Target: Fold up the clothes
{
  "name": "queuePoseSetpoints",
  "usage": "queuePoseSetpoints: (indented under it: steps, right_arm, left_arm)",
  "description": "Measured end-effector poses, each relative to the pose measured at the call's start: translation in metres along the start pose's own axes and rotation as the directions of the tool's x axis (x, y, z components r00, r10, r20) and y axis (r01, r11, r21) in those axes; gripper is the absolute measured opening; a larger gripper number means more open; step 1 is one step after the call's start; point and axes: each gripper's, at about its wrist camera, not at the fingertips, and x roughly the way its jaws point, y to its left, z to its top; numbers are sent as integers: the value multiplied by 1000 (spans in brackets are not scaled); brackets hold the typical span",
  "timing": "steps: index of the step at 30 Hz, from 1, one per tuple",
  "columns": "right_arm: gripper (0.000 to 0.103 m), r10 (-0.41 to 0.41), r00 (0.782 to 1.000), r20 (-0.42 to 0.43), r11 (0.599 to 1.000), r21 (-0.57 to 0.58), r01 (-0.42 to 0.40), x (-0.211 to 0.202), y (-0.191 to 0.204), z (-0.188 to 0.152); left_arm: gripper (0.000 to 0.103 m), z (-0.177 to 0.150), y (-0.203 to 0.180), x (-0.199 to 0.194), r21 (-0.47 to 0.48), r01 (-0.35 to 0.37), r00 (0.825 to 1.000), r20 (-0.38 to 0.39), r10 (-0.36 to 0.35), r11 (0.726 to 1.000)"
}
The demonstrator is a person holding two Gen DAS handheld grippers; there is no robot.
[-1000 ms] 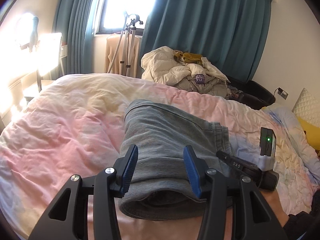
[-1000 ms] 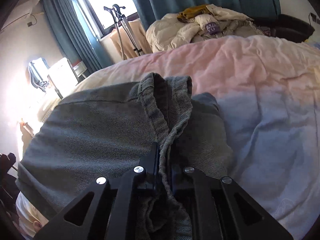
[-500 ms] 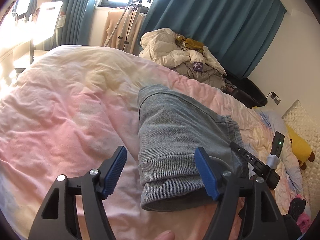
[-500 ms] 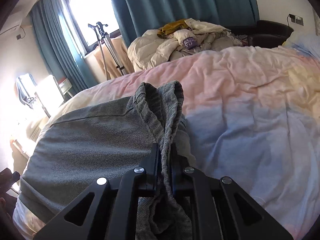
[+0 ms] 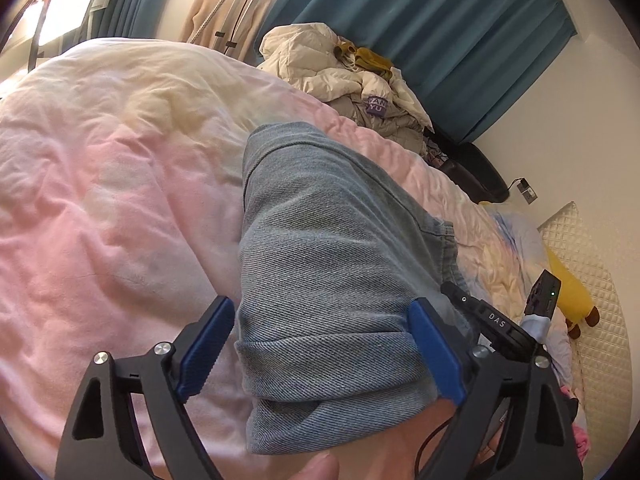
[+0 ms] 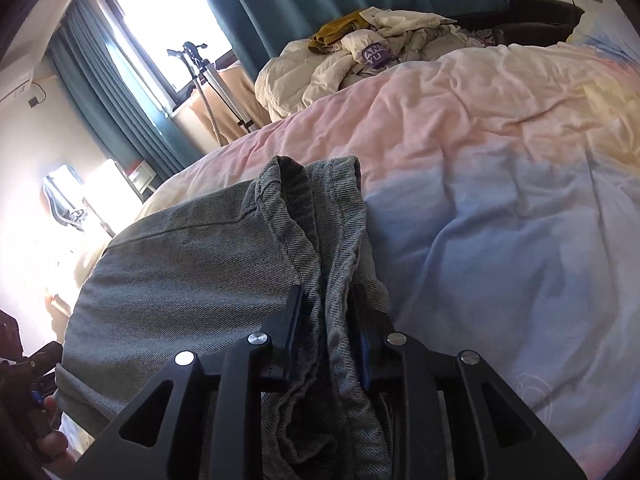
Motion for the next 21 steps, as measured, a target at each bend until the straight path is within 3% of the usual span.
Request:
queuePoseSetpoints:
  steps: [4,5,6,7,9,12,13,18,21]
  right_arm:
    - [41,27,998,-50,999,30,-25,-1,-10,1]
    - [45,-4,998,-58,999,33,6,-2,-12,1]
    - [68,-47,997,-65,998,33,49,-4,-12,1]
    - [78,-50,996,-71,998,42,53,-4,-15,1]
    - [78,-26,996,-82,997,68,31,-5,-21,-2]
    - [76,132,984,-120,983,145,-114,1,-26,-9]
    - [77,145,983,-117,983,133,-129,0,-22,-10]
    - [77,121,985,-122,991,74,-112,0,-12,-12]
    - [78,119,980,-159,987,130,-99,14,-20,-16]
  left_arm:
    - [102,1,14,9,-61,27,999,-32,-29,998]
    - [102,0,15,10,-62,29,999,-30,-31,998]
    - [102,1,15,10,-57,25,999,-26,-27,998]
    - [102,1,14,10,-51,23,999,-26,-25,998]
    - [102,1,15,11,-54,27,999,-29,-28,998]
    - [102,1,18,12,-68,40,999,-32,-43,997]
    - [102,1,19,12,-68,44,998,-31,-46,997]
    - [102,-1,24,14,-88,68,997,-34,-72,994]
    - [101,-3,21,14,-80,62,997,-32,-64,995]
